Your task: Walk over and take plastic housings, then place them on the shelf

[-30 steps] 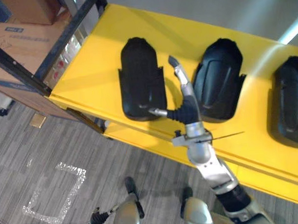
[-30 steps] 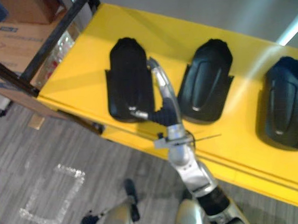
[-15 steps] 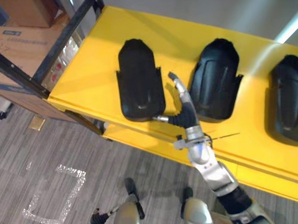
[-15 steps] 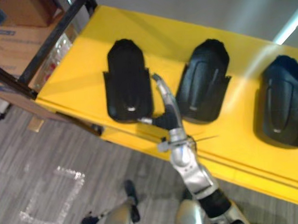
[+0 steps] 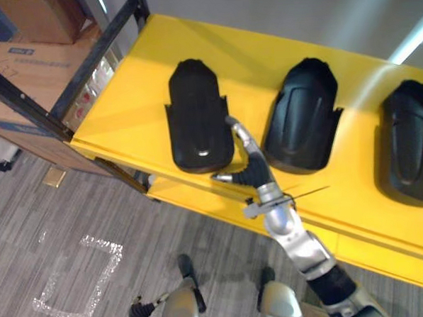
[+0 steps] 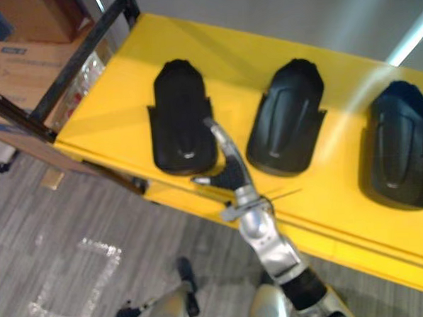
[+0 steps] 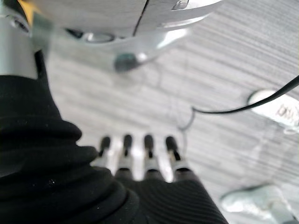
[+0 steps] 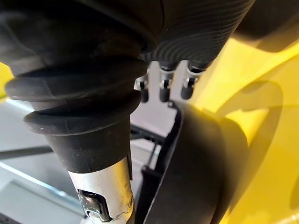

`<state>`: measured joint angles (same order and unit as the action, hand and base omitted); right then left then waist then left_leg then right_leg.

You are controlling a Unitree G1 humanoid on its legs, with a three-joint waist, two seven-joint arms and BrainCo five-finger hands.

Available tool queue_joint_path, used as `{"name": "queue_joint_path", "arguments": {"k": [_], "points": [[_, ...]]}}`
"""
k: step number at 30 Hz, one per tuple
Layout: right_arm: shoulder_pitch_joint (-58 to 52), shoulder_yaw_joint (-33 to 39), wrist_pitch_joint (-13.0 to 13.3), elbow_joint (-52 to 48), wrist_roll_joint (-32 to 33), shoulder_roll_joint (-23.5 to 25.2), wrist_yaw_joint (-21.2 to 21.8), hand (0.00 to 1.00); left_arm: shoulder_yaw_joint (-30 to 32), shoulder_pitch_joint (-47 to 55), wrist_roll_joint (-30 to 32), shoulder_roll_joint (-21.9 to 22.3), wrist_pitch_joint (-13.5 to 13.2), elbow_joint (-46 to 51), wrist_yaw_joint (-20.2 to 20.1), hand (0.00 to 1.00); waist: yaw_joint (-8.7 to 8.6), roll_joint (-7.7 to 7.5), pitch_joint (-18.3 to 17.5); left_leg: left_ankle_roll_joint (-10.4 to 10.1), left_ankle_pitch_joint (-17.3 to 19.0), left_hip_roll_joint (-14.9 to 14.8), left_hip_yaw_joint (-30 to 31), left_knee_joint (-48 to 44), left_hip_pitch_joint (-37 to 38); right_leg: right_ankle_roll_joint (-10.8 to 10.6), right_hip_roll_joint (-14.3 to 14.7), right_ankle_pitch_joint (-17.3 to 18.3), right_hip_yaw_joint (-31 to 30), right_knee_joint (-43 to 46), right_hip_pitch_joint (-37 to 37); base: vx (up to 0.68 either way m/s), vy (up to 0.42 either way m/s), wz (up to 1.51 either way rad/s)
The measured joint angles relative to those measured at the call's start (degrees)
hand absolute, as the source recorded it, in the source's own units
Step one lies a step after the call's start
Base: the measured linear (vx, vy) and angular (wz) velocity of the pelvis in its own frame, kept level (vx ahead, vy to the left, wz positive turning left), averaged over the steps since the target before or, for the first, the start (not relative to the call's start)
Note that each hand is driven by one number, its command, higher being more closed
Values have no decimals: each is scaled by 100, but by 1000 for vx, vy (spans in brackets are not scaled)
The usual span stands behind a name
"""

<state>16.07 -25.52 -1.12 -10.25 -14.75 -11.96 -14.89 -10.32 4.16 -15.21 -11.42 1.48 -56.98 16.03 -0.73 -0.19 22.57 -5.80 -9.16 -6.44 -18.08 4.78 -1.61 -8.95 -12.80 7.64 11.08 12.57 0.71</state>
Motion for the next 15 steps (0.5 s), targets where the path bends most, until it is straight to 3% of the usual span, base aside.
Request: {"name": "queue_joint_path", "arguments": {"k": [15], "points": [[0,-195,26,71,116,0,294,0,0,0,0,0,1,-1,3,0,0,-1,-1,0,0,0,6,0,1,0,1,0,2,1,-7,0,0,0]]}}
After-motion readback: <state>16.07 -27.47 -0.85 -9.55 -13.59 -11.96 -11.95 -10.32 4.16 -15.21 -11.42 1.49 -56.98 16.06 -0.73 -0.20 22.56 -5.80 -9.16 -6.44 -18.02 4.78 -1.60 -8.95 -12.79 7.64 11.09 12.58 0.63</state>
